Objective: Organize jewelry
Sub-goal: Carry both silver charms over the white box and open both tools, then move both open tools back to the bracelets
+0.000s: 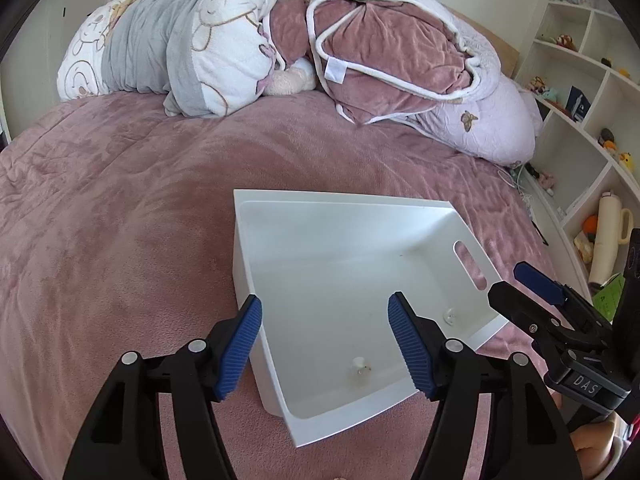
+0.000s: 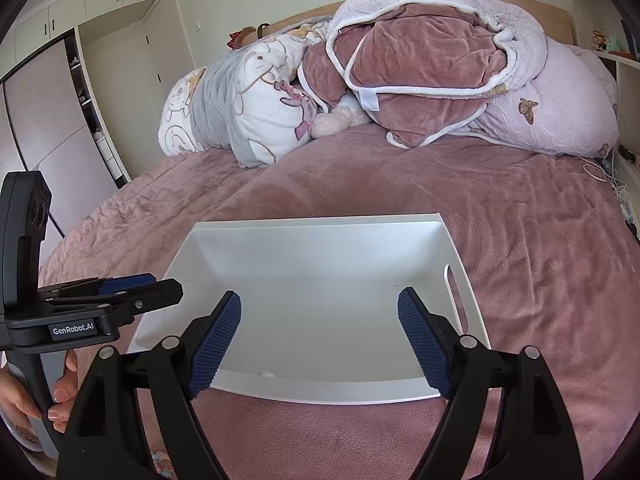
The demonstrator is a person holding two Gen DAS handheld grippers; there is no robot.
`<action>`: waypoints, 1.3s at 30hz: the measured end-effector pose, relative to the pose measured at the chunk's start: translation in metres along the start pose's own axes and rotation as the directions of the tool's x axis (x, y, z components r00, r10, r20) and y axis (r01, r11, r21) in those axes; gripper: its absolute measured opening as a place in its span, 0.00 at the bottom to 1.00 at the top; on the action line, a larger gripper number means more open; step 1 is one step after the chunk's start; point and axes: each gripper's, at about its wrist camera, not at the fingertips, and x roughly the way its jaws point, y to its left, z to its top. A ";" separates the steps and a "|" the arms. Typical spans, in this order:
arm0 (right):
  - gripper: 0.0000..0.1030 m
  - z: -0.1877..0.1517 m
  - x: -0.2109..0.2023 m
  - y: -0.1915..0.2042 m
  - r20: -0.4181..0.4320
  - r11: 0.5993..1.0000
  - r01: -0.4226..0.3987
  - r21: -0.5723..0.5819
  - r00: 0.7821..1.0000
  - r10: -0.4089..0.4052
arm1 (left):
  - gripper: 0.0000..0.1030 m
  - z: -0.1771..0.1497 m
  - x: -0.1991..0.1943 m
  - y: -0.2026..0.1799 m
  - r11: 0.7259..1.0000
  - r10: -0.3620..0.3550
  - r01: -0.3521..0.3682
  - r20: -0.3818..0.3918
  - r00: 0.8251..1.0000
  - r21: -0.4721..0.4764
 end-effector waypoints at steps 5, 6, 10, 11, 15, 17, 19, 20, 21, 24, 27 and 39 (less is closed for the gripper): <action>0.96 -0.002 -0.028 0.026 0.042 0.995 0.046 -0.087 0.998 -0.042 | 0.80 -0.012 -0.041 0.007 0.999 0.043 -0.045 0.073 0.996 0.027; 0.95 -0.005 -0.036 0.031 0.052 0.994 0.037 -0.107 0.998 -0.031 | 0.82 -0.016 -0.052 0.009 0.998 0.039 -0.043 0.093 0.995 0.038; 0.95 -0.017 -0.068 0.053 0.092 0.982 0.022 -0.190 0.996 -0.004 | 0.88 -0.040 -0.090 0.015 0.995 0.032 -0.045 0.138 0.990 0.094; 0.95 -0.021 -0.075 0.058 0.096 0.979 0.017 -0.205 0.995 0.003 | 0.88 -0.046 -0.098 0.016 0.993 0.036 -0.052 0.144 0.989 0.107; 0.95 -0.035 -0.099 0.071 0.107 0.975 -0.015 -0.223 0.993 0.039 | 0.88 -0.071 -0.126 0.023 0.987 0.056 -0.080 0.170 0.984 0.138; 0.95 -0.042 -0.110 0.076 0.114 0.975 -0.029 -0.219 0.992 0.055 | 0.89 -0.081 -0.139 0.027 0.988 0.053 -0.078 0.182 0.982 0.137; 0.95 -0.050 -0.118 0.080 0.120 0.976 -0.032 -0.215 0.991 0.059 | 0.90 -0.091 -0.148 0.032 0.989 0.047 -0.073 0.186 0.981 0.132; 0.95 -0.055 -0.122 0.081 0.121 0.977 -0.036 -0.212 0.991 0.063 | 0.90 -0.095 -0.152 0.034 0.989 0.047 -0.072 0.184 0.982 0.130; 0.95 -0.060 -0.124 0.082 0.117 0.977 -0.040 -0.208 0.991 0.065 | 0.90 -0.099 -0.155 0.035 0.989 0.052 -0.077 0.185 0.981 0.130; 0.95 -0.077 -0.130 0.085 0.105 0.978 -0.040 -0.203 0.992 0.063 | 0.90 -0.110 -0.164 0.037 0.987 0.048 -0.076 0.193 0.980 0.141; 0.95 -0.095 -0.135 0.085 0.096 0.981 -0.042 -0.189 0.994 0.061 | 0.91 -0.122 -0.167 0.039 0.986 0.035 -0.064 0.184 0.982 0.152; 0.95 -0.148 -0.107 0.068 0.011 0.995 -0.016 -0.097 1.000 0.017 | 0.91 -0.188 -0.141 0.048 0.978 0.061 -0.080 0.103 0.993 0.193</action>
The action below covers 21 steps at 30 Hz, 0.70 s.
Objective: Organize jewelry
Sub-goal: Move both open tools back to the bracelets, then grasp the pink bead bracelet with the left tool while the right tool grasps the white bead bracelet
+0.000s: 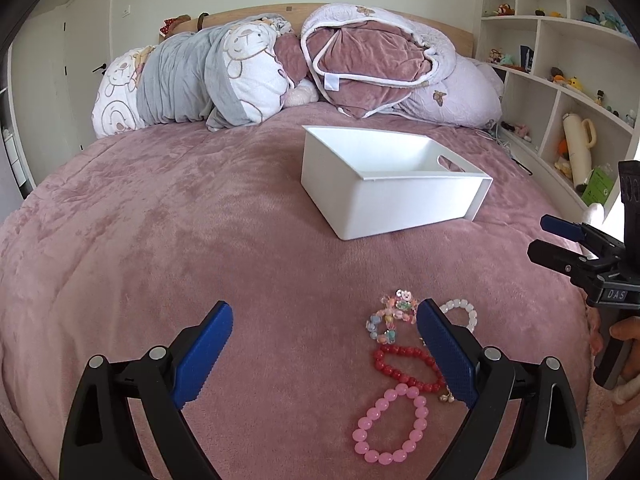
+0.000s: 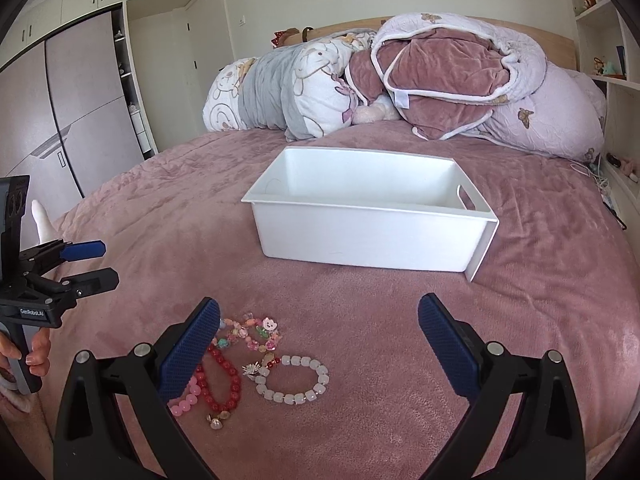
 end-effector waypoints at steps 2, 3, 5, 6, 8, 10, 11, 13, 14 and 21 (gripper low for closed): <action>0.95 -0.009 0.007 -0.001 -0.016 1.000 0.012 -0.005 1.000 -0.012 | 0.91 -0.010 0.004 0.001 1.000 -0.016 0.016 -0.003 1.000 0.006; 0.95 -0.014 0.010 0.000 -0.023 1.000 0.020 -0.015 1.000 -0.020 | 0.91 -0.014 0.006 0.002 1.000 -0.025 0.025 -0.005 1.000 0.015; 0.95 -0.021 0.017 0.001 -0.037 0.999 0.032 -0.040 0.999 -0.033 | 0.91 -0.025 0.008 0.003 0.998 -0.049 0.049 -0.003 0.999 0.031; 0.94 -0.024 0.020 0.002 -0.040 0.998 0.038 -0.055 0.998 -0.040 | 0.91 -0.031 0.009 0.004 0.997 -0.072 0.072 -0.003 0.997 0.035; 0.90 -0.030 0.027 0.004 -0.049 0.995 0.053 -0.084 0.997 -0.057 | 0.91 -0.047 0.012 0.006 0.993 -0.110 0.111 -0.025 0.994 0.045; 0.81 -0.037 0.034 0.003 -0.056 0.994 0.059 -0.092 0.996 -0.064 | 0.91 -0.063 0.015 0.006 0.990 -0.115 0.118 -0.042 0.992 0.072; 0.80 -0.040 0.037 0.002 -0.061 0.994 0.059 -0.090 0.996 -0.065 | 0.91 -0.070 0.018 0.005 0.989 -0.120 0.125 -0.056 0.991 0.086; 0.79 -0.044 0.042 0.001 -0.070 0.996 0.046 -0.080 0.996 -0.052 | 0.91 -0.076 0.022 0.003 0.982 -0.155 0.163 -0.087 0.984 0.100; 0.79 -0.045 0.045 0.001 -0.076 0.996 0.041 -0.079 0.996 -0.047 | 0.91 -0.076 0.022 0.001 0.977 -0.173 0.182 -0.084 0.981 0.109; 0.59 -0.054 0.071 0.009 -0.149 0.995 0.015 -0.096 0.988 -0.029 | 0.91 -0.074 0.043 -0.005 0.974 -0.186 0.193 -0.074 0.980 0.118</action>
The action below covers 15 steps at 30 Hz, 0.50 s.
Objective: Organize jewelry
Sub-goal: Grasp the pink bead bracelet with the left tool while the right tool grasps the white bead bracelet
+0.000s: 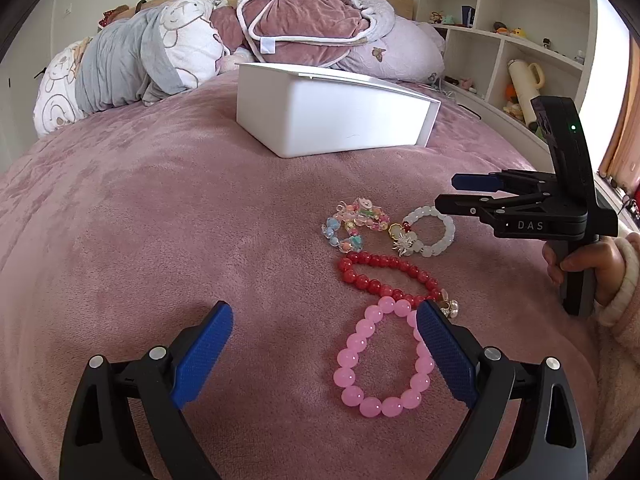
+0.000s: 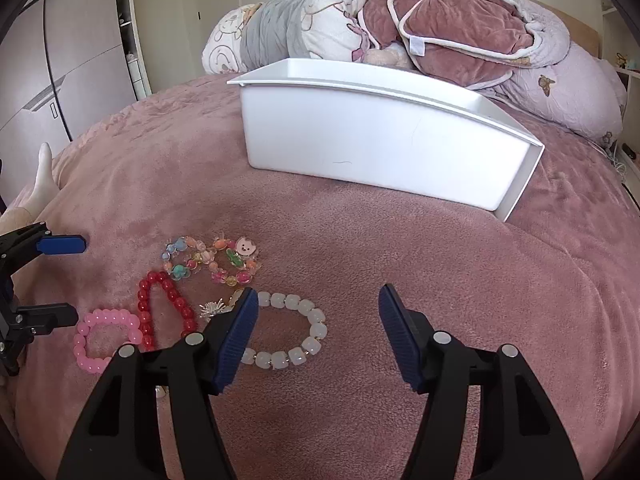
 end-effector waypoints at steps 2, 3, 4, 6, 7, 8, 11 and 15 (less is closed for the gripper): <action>0.58 -0.001 0.004 0.004 -0.014 1.000 0.020 -0.015 1.000 -0.021 | 0.89 0.000 0.006 0.000 1.000 -0.007 0.007 -0.012 1.000 -0.003; 0.58 -0.002 0.006 0.004 -0.021 1.000 0.021 -0.019 1.000 -0.022 | 0.86 0.000 0.009 -0.001 1.000 0.002 -0.001 -0.023 1.000 0.002; 0.56 -0.003 0.007 0.004 -0.028 1.000 0.021 -0.020 0.999 -0.022 | 0.76 -0.001 0.012 -0.002 1.000 0.011 -0.011 -0.037 0.999 0.011; 0.48 -0.004 0.011 0.005 -0.051 1.000 0.019 -0.025 0.999 -0.020 | 0.67 -0.002 0.015 -0.006 0.999 0.028 -0.026 -0.057 0.998 0.033; 0.44 -0.005 0.013 0.005 -0.063 0.999 0.022 -0.030 0.998 -0.024 | 0.66 -0.003 0.016 -0.009 0.999 0.028 -0.025 -0.060 0.998 0.046; 0.43 -0.006 0.015 0.005 -0.077 0.999 0.025 -0.033 0.997 -0.028 | 0.65 -0.004 0.017 -0.011 0.998 0.030 -0.026 -0.063 0.998 0.057; 0.41 -0.010 0.021 0.006 -0.106 0.999 0.023 -0.036 0.994 -0.027 | 0.55 -0.005 0.020 -0.013 0.997 0.023 -0.017 -0.082 0.996 0.077; 0.39 -0.014 0.029 0.006 -0.145 0.999 0.019 -0.037 0.989 -0.024 | 0.49 -0.007 0.025 -0.015 0.996 0.030 -0.020 -0.109 0.994 0.085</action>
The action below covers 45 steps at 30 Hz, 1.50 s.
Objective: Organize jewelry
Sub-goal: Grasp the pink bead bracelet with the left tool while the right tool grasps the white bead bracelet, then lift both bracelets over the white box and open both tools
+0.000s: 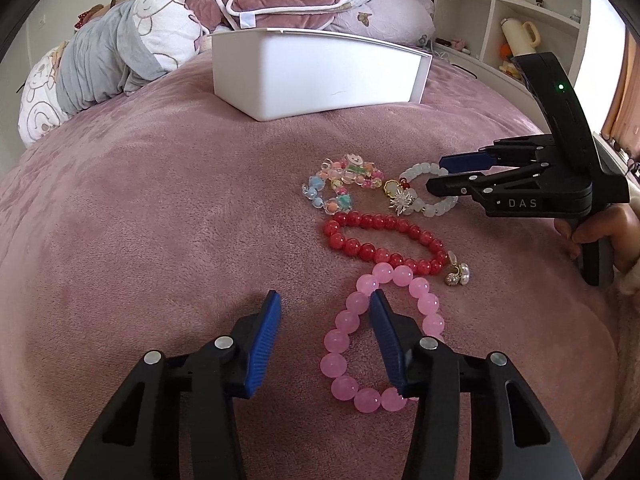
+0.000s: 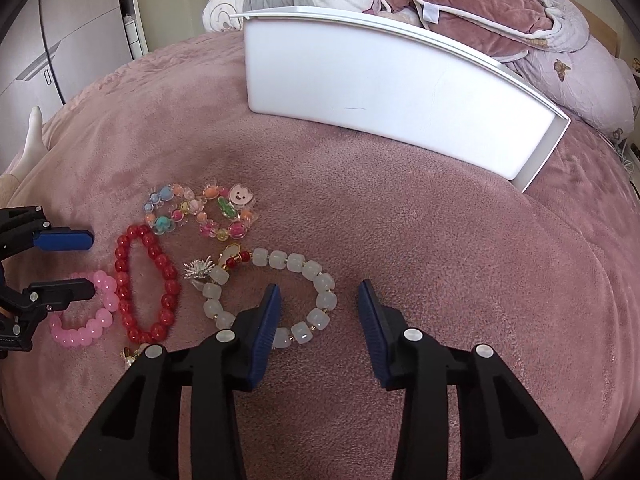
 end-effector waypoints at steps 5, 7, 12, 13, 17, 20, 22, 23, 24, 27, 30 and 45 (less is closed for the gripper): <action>0.33 -0.002 0.003 -0.005 -0.013 0.998 -0.049 0.024 0.999 0.050 | 0.41 -0.001 0.004 -0.004 1.000 0.000 0.000 -0.008 1.000 0.025; 0.26 -0.002 0.001 -0.007 -0.017 0.995 -0.082 0.054 0.996 0.083 | 0.35 -0.002 0.004 -0.007 0.999 0.005 -0.005 -0.005 1.000 0.040; 0.17 -0.003 -0.003 -0.006 -0.022 0.996 -0.080 0.042 0.996 0.081 | 0.24 -0.005 0.003 -0.017 0.996 0.026 -0.026 0.002 1.000 0.083; 0.14 -0.003 -0.004 -0.005 -0.022 0.996 -0.078 0.037 0.997 0.079 | 0.24 -0.005 0.003 -0.018 0.996 0.026 -0.026 0.002 1.000 0.082; 0.12 -0.003 -0.007 -0.004 -0.015 0.996 -0.086 0.036 0.996 0.087 | 0.19 -0.005 0.001 -0.012 0.999 0.003 -0.003 -0.001 1.000 0.045; 0.10 -0.004 -0.012 -0.005 -0.007 0.994 -0.096 0.043 0.995 0.096 | 0.19 -0.005 -0.002 -0.013 0.999 0.005 -0.005 0.002 1.000 0.043; 0.10 -0.005 -0.019 -0.006 0.005 0.994 -0.100 0.046 0.995 0.100 | 0.18 -0.004 -0.005 -0.014 0.999 0.006 -0.006 0.006 1.000 0.044; 0.10 -0.004 -0.023 -0.006 0.014 0.994 -0.100 0.043 0.995 0.100 | 0.17 -0.003 -0.007 -0.014 0.999 0.005 -0.005 0.013 1.000 0.042; 0.10 -0.005 -0.028 -0.006 0.025 0.994 -0.099 0.040 0.995 0.098 | 0.17 -0.002 -0.010 -0.014 0.999 0.007 -0.007 0.023 1.000 0.037; 0.10 -0.002 -0.041 -0.007 0.061 0.994 -0.099 0.036 0.993 0.097 | 0.17 0.003 -0.019 -0.012 1.000 0.005 -0.006 0.047 0.999 0.015; 0.10 0.006 -0.052 -0.009 0.094 0.992 -0.114 0.045 0.989 0.110 | 0.16 0.011 -0.026 -0.008 1.000 0.007 -0.006 0.072 0.997 -0.007; 0.10 0.063 -0.100 -0.026 0.219 0.990 -0.132 0.057 0.969 0.117 | 0.16 0.109 -0.049 0.008 0.999 0.026 -0.020 0.143 0.989 -0.043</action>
